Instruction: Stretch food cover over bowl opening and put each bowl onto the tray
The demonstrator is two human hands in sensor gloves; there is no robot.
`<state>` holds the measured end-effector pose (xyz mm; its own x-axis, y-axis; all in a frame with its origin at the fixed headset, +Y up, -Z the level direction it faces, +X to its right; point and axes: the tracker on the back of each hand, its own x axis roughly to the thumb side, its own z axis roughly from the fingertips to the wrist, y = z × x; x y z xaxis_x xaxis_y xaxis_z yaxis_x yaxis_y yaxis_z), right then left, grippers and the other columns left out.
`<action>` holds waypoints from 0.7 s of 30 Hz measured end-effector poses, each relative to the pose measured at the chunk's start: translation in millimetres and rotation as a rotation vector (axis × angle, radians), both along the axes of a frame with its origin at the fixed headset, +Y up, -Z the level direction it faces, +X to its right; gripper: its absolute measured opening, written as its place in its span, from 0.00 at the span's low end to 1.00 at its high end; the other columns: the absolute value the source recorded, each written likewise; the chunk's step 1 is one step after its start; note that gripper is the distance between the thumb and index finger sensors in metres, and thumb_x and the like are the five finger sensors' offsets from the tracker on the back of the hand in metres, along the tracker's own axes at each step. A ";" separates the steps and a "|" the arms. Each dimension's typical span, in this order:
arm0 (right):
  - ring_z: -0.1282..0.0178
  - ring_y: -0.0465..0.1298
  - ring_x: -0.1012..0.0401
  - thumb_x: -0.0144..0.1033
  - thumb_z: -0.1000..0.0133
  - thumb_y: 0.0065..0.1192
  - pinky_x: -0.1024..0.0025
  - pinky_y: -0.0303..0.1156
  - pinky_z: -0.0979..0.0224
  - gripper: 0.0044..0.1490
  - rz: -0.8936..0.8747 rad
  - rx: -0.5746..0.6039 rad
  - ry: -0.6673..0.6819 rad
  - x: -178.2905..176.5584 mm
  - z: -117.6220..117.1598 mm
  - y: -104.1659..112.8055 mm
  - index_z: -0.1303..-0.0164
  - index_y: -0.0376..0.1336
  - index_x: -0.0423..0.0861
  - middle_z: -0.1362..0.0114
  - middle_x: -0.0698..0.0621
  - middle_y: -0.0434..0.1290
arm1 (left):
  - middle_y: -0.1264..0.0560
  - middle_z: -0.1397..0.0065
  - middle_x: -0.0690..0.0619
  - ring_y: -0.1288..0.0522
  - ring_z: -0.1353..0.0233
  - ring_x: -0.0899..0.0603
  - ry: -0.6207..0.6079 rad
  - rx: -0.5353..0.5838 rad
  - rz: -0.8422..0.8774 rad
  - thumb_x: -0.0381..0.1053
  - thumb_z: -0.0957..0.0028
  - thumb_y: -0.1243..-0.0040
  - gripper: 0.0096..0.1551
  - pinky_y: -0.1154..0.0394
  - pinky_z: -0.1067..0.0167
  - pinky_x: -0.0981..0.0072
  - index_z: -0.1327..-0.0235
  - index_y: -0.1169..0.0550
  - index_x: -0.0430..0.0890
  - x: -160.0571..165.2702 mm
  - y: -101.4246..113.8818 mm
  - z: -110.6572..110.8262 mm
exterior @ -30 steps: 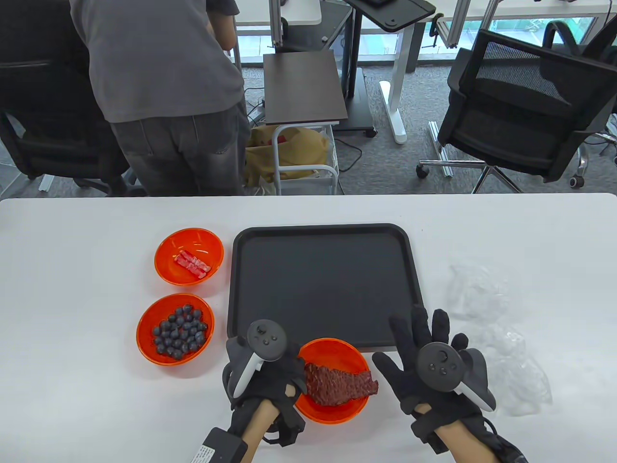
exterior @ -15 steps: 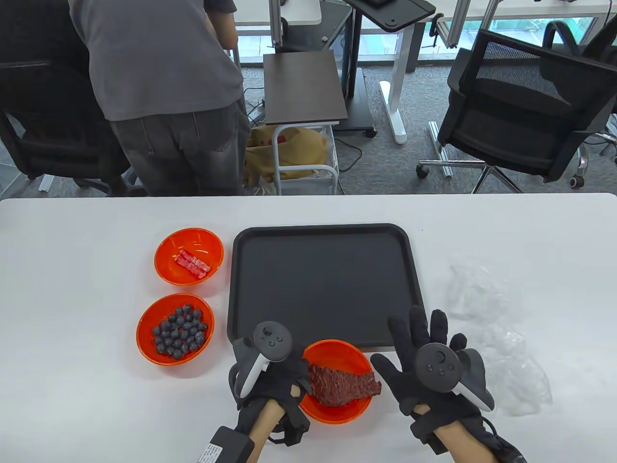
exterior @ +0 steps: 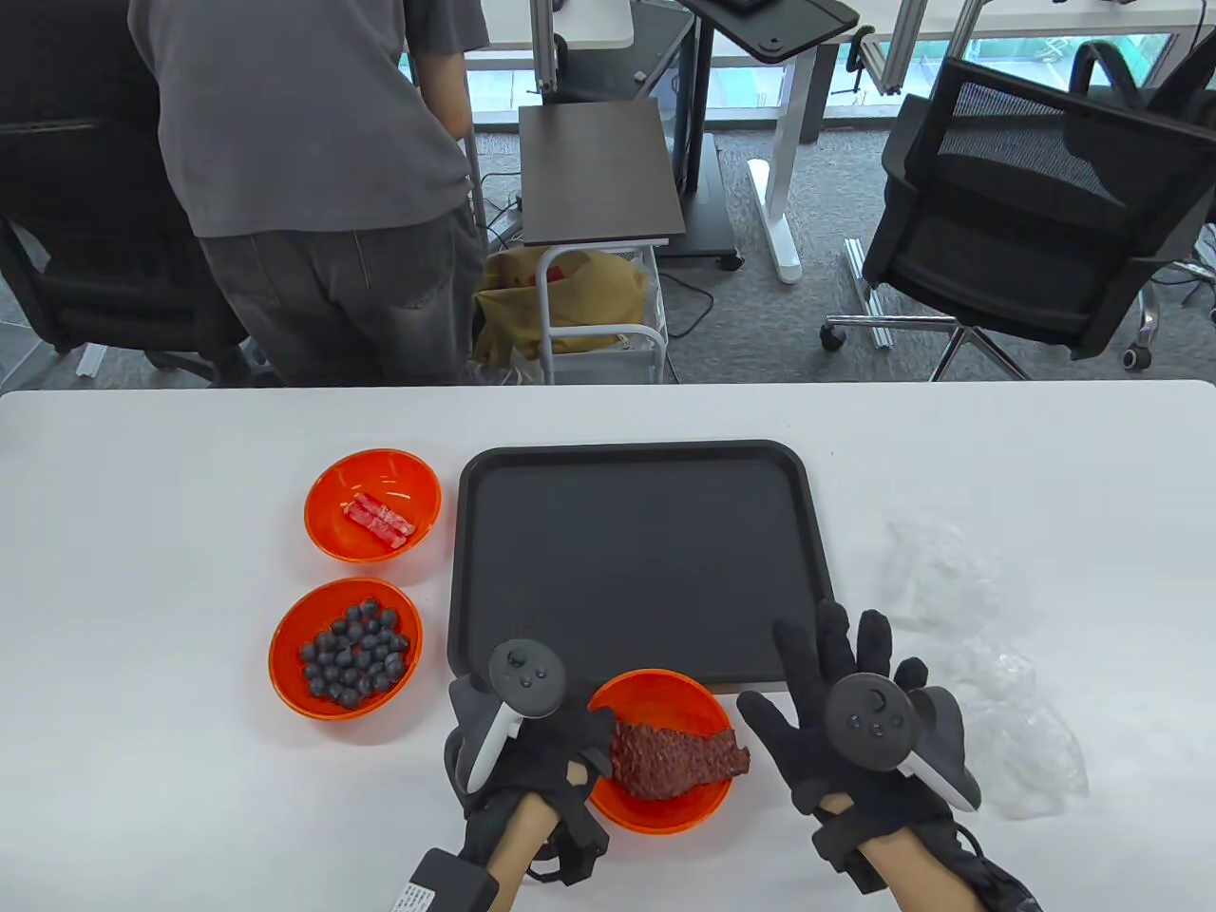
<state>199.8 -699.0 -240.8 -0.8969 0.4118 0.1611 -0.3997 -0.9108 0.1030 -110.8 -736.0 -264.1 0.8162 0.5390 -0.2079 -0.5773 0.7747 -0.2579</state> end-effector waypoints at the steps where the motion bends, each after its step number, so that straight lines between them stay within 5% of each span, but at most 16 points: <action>1: 0.21 0.25 0.29 0.76 0.43 0.42 0.19 0.28 0.38 0.61 -0.019 0.005 -0.012 4.3 -0.1 2.0 0.09 0.38 0.47 0.12 0.34 0.32 | 0.17 0.33 0.45 0.10 0.48 0.37 -0.007 0.042 -0.021 0.66 0.49 0.30 0.41 0.09 0.57 0.56 0.27 0.25 0.47 -2.6 8.5 0.5; 4: 0.20 0.28 0.27 0.76 0.43 0.48 0.18 0.32 0.36 0.61 -0.055 0.052 -0.046 19.4 -0.8 8.4 0.09 0.40 0.48 0.12 0.34 0.34 | 0.29 0.18 0.45 0.22 0.26 0.33 -0.089 0.245 -0.077 0.74 0.50 0.37 0.47 0.20 0.35 0.42 0.20 0.32 0.54 -10.5 32.5 0.5; 7: 0.19 0.36 0.27 0.70 0.43 0.60 0.18 0.40 0.33 0.59 -0.108 0.118 -0.060 33.1 -3.8 12.6 0.10 0.45 0.49 0.12 0.33 0.40 | 0.53 0.07 0.52 0.52 0.09 0.35 -0.211 0.337 -0.241 0.85 0.55 0.49 0.53 0.46 0.20 0.32 0.15 0.45 0.67 -20.4 35.0 0.1; 12: 0.17 0.43 0.28 0.56 0.44 0.73 0.20 0.48 0.31 0.56 -0.168 0.008 0.049 52.6 -6.5 18.3 0.12 0.47 0.53 0.12 0.34 0.46 | 0.78 0.14 0.59 0.81 0.15 0.41 -0.170 0.128 -0.538 0.92 0.58 0.68 0.57 0.76 0.26 0.33 0.20 0.65 0.72 -32.8 13.4 2.3; 16: 0.16 0.40 0.30 0.53 0.45 0.79 0.24 0.44 0.26 0.65 -0.127 -0.173 0.137 60.0 0.5 9.2 0.11 0.40 0.50 0.11 0.34 0.42 | 0.80 0.16 0.60 0.85 0.18 0.44 -0.142 0.077 -0.528 0.92 0.59 0.68 0.56 0.80 0.29 0.35 0.22 0.67 0.72 -33.3 4.2 2.8; 21: 0.16 0.56 0.35 0.54 0.51 0.87 0.39 0.60 0.23 0.69 0.107 -0.239 0.192 51.6 -1.5 -19.3 0.12 0.44 0.47 0.13 0.39 0.53 | 0.81 0.17 0.60 0.86 0.19 0.45 -0.154 0.046 -0.554 0.92 0.59 0.70 0.56 0.83 0.32 0.36 0.22 0.68 0.72 -28.1 -1.0 -0.3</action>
